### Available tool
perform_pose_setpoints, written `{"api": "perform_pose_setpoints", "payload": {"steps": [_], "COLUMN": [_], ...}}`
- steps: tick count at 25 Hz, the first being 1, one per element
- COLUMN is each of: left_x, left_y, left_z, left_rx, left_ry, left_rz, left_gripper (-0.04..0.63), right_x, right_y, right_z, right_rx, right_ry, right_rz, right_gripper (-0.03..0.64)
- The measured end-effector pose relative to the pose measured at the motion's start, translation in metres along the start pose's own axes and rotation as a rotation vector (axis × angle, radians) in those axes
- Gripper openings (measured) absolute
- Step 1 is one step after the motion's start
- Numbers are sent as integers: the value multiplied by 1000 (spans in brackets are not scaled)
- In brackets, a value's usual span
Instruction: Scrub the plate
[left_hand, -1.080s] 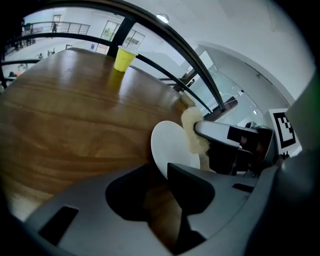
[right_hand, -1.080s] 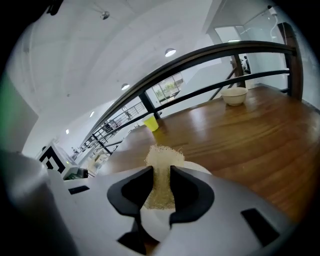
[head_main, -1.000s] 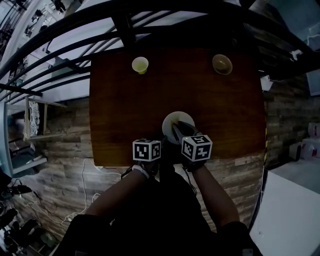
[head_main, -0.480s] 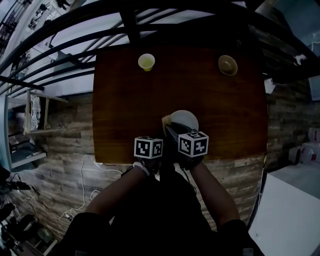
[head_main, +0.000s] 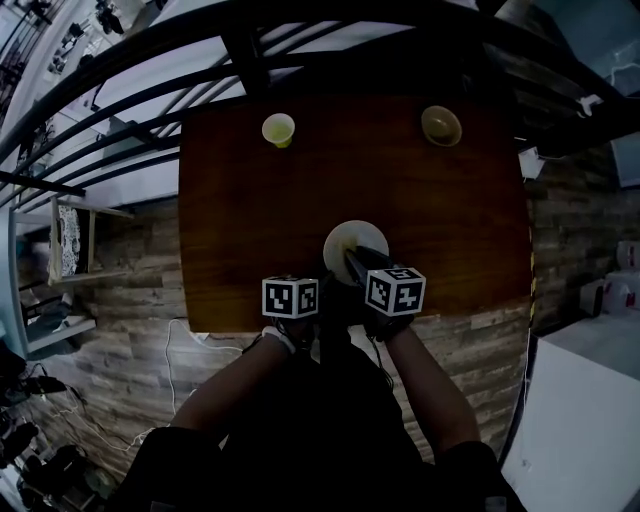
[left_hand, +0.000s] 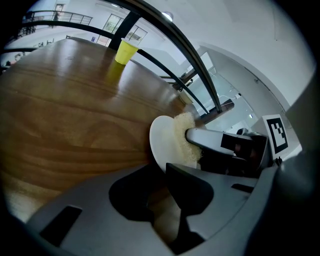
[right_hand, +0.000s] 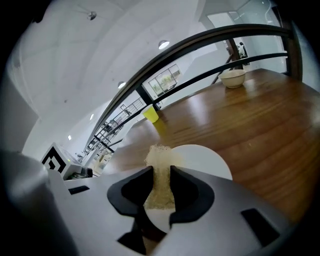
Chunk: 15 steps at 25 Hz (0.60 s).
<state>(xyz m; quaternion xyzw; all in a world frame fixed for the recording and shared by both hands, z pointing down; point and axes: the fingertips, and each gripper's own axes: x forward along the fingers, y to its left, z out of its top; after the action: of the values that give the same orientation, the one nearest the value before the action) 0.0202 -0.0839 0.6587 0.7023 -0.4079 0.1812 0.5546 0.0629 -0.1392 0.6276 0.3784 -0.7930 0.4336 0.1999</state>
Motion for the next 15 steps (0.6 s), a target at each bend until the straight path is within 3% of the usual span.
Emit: {"api": "perform_pose_setpoints", "payload": {"steps": [15], "left_x": [2], "left_y": [0], "left_z": [0], "left_rx": [12], "left_ry": [-6], "left_rz": [12], "left_gripper": [89], "right_x": [-48], "right_y": [-61], "right_z": [15], "right_rx": [97], "right_ry": [-111], "right_rz": [-111], "right_gripper": [117]}}
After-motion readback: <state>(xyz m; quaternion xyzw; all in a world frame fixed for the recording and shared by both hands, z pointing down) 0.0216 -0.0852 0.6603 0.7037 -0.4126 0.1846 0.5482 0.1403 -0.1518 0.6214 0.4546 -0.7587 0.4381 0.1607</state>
